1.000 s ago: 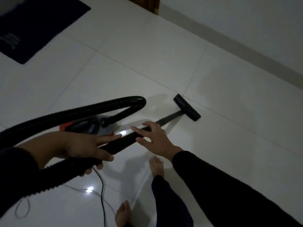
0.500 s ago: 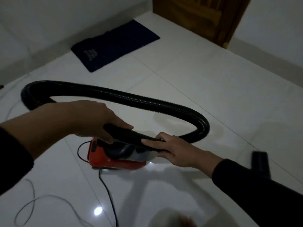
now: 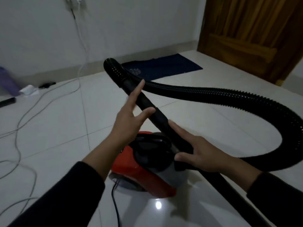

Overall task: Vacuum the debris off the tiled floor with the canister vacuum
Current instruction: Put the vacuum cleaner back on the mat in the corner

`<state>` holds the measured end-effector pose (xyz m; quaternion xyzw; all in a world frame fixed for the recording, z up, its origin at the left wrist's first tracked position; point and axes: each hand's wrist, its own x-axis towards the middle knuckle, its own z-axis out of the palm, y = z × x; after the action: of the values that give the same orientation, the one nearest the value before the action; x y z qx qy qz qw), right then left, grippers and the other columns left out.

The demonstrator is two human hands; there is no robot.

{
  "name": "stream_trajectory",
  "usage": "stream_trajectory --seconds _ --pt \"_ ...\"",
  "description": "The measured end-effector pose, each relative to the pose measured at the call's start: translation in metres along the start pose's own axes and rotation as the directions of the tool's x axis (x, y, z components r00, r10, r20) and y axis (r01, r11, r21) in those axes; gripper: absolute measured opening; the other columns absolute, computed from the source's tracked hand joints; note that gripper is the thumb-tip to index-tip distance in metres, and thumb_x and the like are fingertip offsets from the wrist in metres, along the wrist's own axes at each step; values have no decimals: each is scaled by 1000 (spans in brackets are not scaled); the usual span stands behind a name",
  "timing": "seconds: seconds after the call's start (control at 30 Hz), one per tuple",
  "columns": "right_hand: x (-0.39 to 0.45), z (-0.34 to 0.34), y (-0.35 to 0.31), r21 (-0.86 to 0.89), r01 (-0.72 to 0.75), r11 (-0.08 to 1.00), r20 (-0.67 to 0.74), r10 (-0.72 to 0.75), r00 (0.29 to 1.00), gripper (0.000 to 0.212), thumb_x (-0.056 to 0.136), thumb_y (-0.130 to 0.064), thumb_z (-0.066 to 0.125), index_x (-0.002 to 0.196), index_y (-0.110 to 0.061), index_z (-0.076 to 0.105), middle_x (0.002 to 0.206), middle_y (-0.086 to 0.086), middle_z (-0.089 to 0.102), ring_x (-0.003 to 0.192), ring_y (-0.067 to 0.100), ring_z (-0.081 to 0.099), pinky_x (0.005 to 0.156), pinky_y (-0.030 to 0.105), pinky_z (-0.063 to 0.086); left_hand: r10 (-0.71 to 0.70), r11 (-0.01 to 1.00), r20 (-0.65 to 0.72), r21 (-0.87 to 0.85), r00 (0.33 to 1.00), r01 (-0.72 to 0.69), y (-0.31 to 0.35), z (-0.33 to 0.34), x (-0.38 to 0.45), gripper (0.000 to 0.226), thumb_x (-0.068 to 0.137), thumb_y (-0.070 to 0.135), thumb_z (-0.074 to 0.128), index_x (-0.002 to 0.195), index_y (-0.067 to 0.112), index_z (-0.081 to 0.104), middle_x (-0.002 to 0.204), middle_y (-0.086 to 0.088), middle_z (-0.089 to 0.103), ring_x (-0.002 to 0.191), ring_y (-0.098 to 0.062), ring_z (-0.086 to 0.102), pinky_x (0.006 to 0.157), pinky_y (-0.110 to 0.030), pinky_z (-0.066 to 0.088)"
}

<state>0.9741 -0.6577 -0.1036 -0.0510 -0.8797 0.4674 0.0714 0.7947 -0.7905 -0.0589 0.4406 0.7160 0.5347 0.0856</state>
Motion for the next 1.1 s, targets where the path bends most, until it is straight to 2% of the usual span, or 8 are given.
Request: stream_trajectory --seconds 0.1,0.2,0.3,0.43,0.5,0.6,0.77,1.1 --pt "13 13 -7 -76 -55 996 -11 55 998 79 85 -43 67 131 -75 12 135 -21 56 116 -5 56 101 20 46 -62 986 -29 -158 998 56 -12 -9 -10 72 88 19 63 135 60 27 138 0 51 130 -5 45 107 -39 41" --pt "33 24 -5 -284 -28 958 -41 17 999 76 78 -63 59 131 -76 7 126 7 57 106 16 52 97 34 45 -74 976 -62 -208 995 59 -29 -24 -11 72 88 15 63 132 61 28 132 1 56 123 -3 52 104 -30 44" --pt "52 32 1 -326 14 945 -68 -39 997 78 79 -54 65 125 -81 7 109 4 55 105 16 45 95 25 39 -74 975 -81 -215 994 55 -49 -33 -9 74 89 18 62 139 57 23 144 0 47 125 -5 50 104 -27 42" --pt "63 44 4 -336 50 941 -65 -77 995 73 77 -60 57 130 -76 10 119 -18 56 112 8 46 98 8 31 -132 975 -129 -197 983 105 -65 -30 -16 78 91 33 57 139 62 1 148 13 33 124 -3 46 97 -22 40" --pt "65 49 5 -329 62 942 -64 -88 994 74 80 -55 62 132 -74 13 120 -27 51 114 8 50 100 14 37 -191 971 -176 -181 966 159 -76 -26 -22 81 90 43 51 137 60 -13 140 16 35 117 -2 49 90 -19 41" --pt "68 51 9 -353 89 931 -75 -123 990 78 85 -40 68 135 -70 17 109 -1 59 100 15 58 91 28 49 -294 952 -182 -145 938 270 -110 -22 -37 78 92 47 44 139 54 -18 136 13 40 116 -6 49 85 -18 40" --pt "72 48 10 -368 87 926 -79 -124 989 79 85 -38 68 134 -71 16 104 7 58 95 19 59 88 32 50 -475 876 134 166 870 453 -163 -24 -67 60 95 42 46 149 32 23 148 2 42 136 -16 36 103 -22 26" --pt "74 48 17 -348 81 934 -102 -123 987 81 83 -37 71 133 -72 18 102 9 58 93 22 60 88 35 51 -424 856 110 373 899 358 -179 -20 -68 69 81 47 66 139 17 48 149 -2 40 139 -15 32 112 -26 21"
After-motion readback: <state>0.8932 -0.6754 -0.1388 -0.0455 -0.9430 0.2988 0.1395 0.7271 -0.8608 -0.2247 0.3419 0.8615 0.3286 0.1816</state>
